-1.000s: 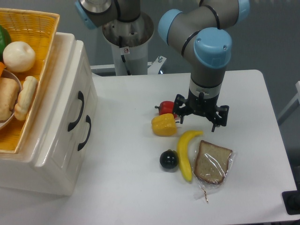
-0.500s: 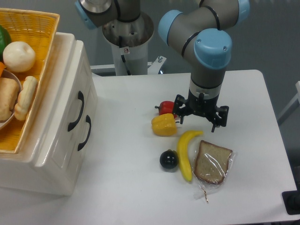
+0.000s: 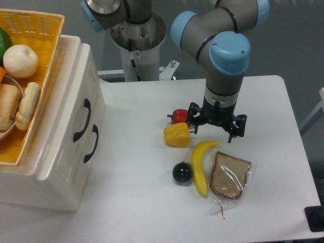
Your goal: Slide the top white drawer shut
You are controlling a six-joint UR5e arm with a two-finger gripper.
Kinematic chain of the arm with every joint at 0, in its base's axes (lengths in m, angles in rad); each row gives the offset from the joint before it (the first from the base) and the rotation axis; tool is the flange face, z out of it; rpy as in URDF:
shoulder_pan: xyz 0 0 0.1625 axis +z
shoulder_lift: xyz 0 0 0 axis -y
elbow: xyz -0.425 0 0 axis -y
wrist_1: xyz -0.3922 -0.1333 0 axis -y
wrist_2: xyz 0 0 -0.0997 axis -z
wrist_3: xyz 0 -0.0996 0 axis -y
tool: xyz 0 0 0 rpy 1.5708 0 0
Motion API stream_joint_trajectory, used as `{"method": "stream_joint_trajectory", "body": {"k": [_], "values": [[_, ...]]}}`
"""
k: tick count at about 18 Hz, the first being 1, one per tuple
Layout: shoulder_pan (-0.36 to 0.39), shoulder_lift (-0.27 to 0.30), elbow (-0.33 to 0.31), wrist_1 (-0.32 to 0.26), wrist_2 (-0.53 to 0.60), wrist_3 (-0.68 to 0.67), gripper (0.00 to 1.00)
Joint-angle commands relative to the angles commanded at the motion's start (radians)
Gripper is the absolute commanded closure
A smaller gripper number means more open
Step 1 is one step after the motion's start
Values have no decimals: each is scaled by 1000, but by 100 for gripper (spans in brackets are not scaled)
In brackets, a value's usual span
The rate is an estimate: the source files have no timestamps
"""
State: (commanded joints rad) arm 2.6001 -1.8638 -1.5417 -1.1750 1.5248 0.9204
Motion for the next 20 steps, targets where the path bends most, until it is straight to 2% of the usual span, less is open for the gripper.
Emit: {"method": "stream_joint_trajectory", "body": {"k": [8, 13, 15, 20], "values": [[6, 0, -2, 0, 0, -2, 0], [38, 5, 0, -2, -2, 0, 0], [58, 6, -18, -2, -2, 3, 0], [64, 12, -21, -3, -2, 3, 0]]}}
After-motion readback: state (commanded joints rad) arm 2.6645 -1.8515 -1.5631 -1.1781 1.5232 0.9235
